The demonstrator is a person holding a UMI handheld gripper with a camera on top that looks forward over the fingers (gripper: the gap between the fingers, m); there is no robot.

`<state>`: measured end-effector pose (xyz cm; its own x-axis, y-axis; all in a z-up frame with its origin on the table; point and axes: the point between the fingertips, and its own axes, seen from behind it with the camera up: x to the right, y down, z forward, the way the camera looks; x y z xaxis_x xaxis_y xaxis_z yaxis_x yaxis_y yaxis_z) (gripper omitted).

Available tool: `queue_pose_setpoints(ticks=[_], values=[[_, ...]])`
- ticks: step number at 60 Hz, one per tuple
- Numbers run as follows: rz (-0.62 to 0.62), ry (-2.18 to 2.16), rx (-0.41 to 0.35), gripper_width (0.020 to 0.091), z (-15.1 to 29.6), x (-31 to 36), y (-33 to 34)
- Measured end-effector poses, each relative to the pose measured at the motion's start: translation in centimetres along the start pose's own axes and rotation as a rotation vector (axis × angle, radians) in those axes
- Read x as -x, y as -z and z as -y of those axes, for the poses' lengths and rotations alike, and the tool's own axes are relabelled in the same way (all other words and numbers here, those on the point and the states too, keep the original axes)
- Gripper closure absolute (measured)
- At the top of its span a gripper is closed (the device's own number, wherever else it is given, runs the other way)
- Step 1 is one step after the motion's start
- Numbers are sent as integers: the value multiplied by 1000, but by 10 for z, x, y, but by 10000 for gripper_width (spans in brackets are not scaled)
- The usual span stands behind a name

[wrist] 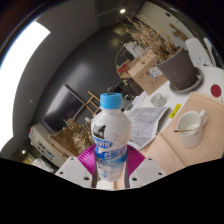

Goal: Pour water

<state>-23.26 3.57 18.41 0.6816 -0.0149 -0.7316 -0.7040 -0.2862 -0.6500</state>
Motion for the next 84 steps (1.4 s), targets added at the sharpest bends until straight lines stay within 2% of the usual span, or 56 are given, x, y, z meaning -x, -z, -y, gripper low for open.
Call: queue_pose_setpoints(ticks=[18, 28, 48, 60, 66, 78, 84], values=[[227, -866, -27, 744, 64, -17, 1], [327, -1193, -34, 748, 76, -33, -1], [309, -1297, -2, 748, 64, -53, -12], [240, -1012, 24, 747, 69, -37, -4], [182, -700, 1, 747, 92, -28, 12], [23, -33, -150, 744, 202, -18, 71], [-69, 212, -217, 740, 260, -42, 100]])
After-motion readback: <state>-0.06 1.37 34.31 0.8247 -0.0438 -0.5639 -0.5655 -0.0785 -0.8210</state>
